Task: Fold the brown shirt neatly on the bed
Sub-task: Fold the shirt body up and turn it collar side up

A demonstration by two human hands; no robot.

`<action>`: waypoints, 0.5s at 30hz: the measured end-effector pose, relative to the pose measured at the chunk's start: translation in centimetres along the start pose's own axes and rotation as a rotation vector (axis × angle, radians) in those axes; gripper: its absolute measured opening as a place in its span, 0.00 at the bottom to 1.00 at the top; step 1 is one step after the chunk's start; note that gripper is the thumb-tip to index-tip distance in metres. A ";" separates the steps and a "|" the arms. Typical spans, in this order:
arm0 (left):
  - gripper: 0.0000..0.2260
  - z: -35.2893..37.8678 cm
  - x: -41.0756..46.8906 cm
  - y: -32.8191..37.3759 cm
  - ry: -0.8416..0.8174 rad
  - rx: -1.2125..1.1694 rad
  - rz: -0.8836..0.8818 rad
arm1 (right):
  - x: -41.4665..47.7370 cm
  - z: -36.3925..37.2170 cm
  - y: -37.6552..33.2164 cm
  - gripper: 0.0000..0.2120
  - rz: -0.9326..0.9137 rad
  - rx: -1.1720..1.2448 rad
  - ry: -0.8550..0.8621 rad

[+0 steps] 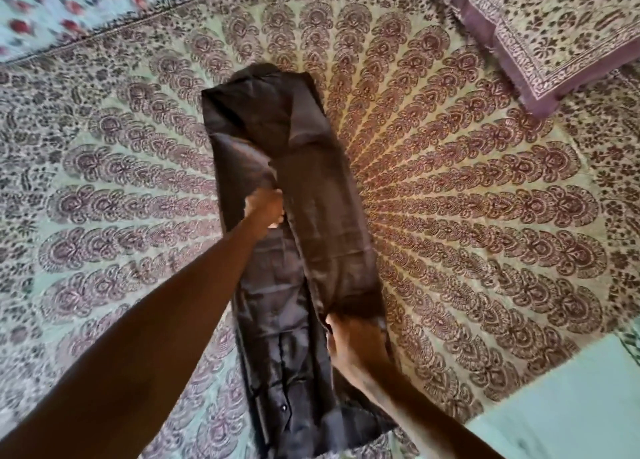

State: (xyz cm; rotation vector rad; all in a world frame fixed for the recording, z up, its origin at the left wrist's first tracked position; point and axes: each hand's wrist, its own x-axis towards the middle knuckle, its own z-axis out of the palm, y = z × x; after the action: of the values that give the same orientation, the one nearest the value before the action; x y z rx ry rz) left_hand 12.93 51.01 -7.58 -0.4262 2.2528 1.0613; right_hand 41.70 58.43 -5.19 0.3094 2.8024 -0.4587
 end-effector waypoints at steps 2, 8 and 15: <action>0.19 0.4 -1.2 -0.5 -0.033 0.037 0.021 | 0.0 0.4 -0.3 0.10 0.087 0.094 0.023; 0.13 -0.3 -1.5 -0.8 -0.011 -0.227 -0.029 | 1.4 0.2 2.1 0.22 0.589 0.189 0.219; 0.09 -0.3 -2.4 -3.3 -0.120 -0.269 -0.213 | 0.6 0.5 2.8 0.19 0.559 0.208 0.175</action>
State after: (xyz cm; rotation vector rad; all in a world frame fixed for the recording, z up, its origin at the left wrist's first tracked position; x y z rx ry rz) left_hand 16.34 48.73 -7.81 -0.6787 1.9179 1.2446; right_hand 41.97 60.99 -6.60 1.1862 2.6583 -0.6030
